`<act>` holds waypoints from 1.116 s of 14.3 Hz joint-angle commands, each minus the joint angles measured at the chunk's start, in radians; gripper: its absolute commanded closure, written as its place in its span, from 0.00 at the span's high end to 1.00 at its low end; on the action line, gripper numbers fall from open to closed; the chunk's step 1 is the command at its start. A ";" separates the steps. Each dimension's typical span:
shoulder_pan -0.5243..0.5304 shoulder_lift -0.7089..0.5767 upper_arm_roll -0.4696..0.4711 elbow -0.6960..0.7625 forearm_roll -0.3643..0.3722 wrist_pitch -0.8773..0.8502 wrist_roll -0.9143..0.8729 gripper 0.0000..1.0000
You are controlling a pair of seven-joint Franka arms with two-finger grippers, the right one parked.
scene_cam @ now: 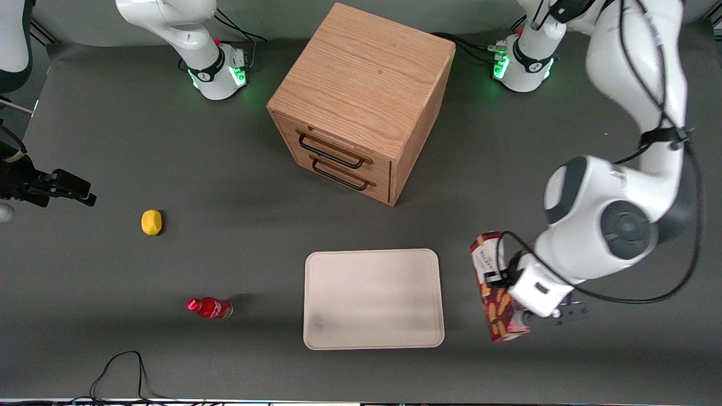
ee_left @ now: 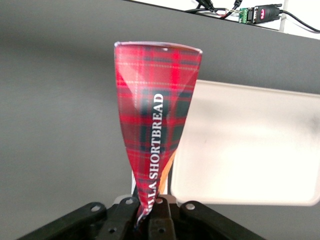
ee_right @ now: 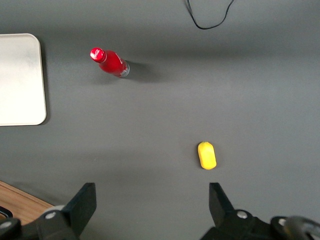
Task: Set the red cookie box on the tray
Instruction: 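Lower the held box onto the tray beside its rim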
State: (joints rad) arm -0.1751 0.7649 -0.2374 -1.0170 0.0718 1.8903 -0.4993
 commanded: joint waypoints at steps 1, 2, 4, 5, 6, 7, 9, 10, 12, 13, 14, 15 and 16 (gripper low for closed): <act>-0.092 0.097 0.055 0.072 0.020 0.073 -0.056 0.00; -0.098 0.121 0.052 0.074 0.020 0.096 -0.071 0.00; -0.106 0.171 0.049 0.093 0.019 0.127 -0.090 0.00; -0.122 0.189 0.050 0.094 0.019 0.154 -0.110 0.00; -0.132 0.206 0.052 0.094 0.019 0.170 -0.122 0.00; -0.130 0.221 0.050 0.095 0.019 0.179 -0.119 0.00; -0.135 0.249 0.050 0.095 0.019 0.213 -0.120 0.00; -0.145 0.260 0.052 0.095 0.019 0.225 -0.122 0.00; -0.150 0.272 0.052 0.094 0.019 0.239 -0.120 0.00; -0.152 0.278 0.052 0.092 0.019 0.250 -0.122 0.00; -0.153 0.281 0.052 0.090 0.019 0.250 -0.122 0.00; -0.155 0.290 0.052 0.090 0.019 0.251 -0.124 0.00; -0.156 0.293 0.052 0.090 0.019 0.251 -0.124 0.00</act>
State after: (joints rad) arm -0.3111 1.0311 -0.2006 -0.9740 0.0746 2.1390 -0.5926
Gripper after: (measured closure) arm 0.952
